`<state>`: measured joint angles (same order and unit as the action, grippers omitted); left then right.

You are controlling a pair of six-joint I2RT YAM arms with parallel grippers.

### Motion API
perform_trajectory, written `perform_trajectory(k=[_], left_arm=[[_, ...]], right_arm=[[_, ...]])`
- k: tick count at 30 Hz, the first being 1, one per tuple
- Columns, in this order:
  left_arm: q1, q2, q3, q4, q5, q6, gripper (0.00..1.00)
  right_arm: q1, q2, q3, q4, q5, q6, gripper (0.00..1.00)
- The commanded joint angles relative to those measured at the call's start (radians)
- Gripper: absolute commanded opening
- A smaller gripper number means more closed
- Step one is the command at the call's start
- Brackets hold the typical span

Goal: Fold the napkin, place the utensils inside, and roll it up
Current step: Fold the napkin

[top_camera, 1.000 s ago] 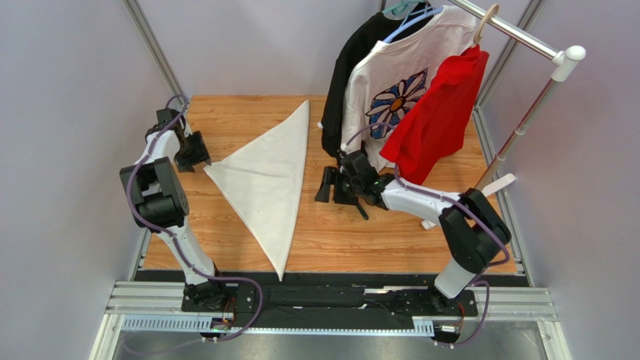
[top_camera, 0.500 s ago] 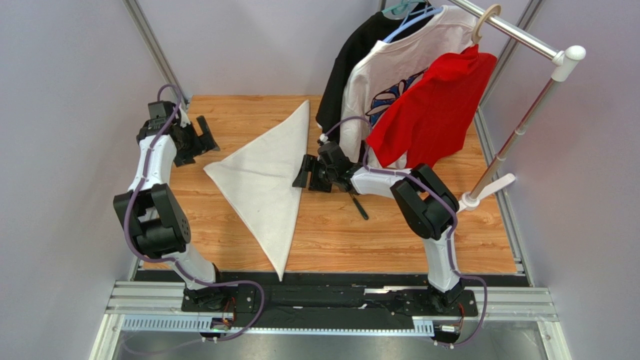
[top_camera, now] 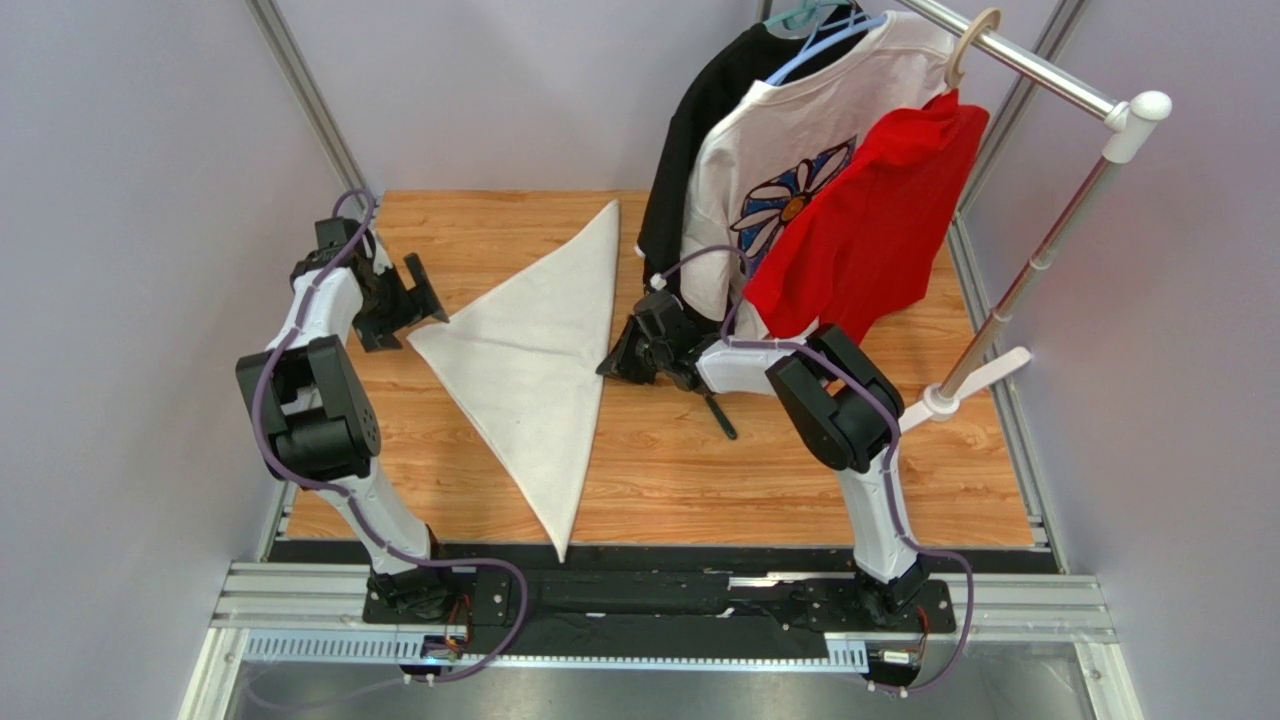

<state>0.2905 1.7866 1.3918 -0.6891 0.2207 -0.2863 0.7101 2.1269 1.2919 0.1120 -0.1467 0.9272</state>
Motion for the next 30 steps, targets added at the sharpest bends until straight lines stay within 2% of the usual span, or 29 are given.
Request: perform_trajectory(k=[1,8,11,15,17,19,21,26,28,30], left_arm=[[0.006,0.017,0.004,0.023,0.003,-0.014,0.99],[0.004,-0.001,-0.028,0.08,0.066,-0.024,0.99],[0.004,0.028,-0.005,0.054,0.08,-0.028,0.99],[0.006,-0.007,-0.022,0.071,0.092,-0.04,0.99],[0.004,-0.029,-0.028,0.074,0.092,-0.04,0.99],[0.003,-0.026,-0.033,0.079,0.077,-0.04,0.99],[0.006,-0.016,-0.024,0.071,0.075,-0.042,0.99],[-0.036,-0.073,-0.036,0.102,0.095,-0.04,0.99],[-0.068,-0.119,-0.054,0.103,0.094,-0.056,0.98],[-0.158,-0.162,-0.091,0.12,0.05,-0.08,0.98]], right_arm=[[0.006,0.018,-0.046,0.049,0.082,0.119,0.0],[0.029,0.027,-0.036,0.084,0.271,0.265,0.0],[0.037,0.042,0.007,0.063,0.301,0.28,0.0],[0.037,0.03,0.011,0.046,0.291,0.253,0.0],[0.042,-0.004,-0.008,0.043,0.263,0.223,0.09],[0.042,-0.031,-0.054,0.043,0.25,0.191,0.35],[0.048,-0.093,-0.091,0.02,0.259,0.165,0.52],[0.072,-0.26,-0.25,-0.015,0.302,0.029,0.57],[0.08,-0.327,-0.253,-0.037,0.288,-0.043,0.59],[0.081,-0.36,-0.195,-0.107,0.265,-0.159,0.6]])
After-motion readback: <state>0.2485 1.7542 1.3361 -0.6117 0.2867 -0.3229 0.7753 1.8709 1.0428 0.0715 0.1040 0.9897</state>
